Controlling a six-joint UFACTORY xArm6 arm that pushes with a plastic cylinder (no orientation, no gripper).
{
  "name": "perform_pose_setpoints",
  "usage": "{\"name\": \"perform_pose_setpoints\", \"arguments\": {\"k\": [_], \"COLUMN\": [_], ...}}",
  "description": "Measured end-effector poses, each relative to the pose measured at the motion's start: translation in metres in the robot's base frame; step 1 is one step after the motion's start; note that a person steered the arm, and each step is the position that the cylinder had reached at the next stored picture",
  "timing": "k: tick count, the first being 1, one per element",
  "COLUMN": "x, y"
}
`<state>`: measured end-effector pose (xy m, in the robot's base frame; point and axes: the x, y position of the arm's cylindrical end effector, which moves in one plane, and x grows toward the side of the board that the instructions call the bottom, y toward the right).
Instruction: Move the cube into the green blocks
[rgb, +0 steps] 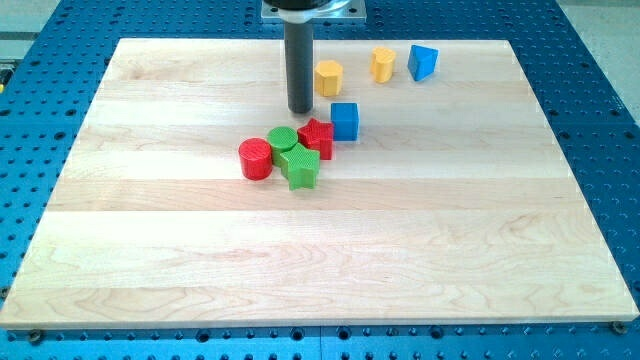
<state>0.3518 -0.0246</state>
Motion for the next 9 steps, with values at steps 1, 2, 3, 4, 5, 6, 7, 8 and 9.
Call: {"name": "perform_pose_setpoints", "arguments": {"k": [1, 2, 3, 4, 5, 6, 7, 8, 9], "x": [0.042, 0.068, 0.068, 0.016, -0.002, 0.031, 0.036, 0.035, 0.04], "y": [0.006, 0.035, 0.085, 0.102, 0.086, 0.045, 0.041, 0.04, 0.039]}}
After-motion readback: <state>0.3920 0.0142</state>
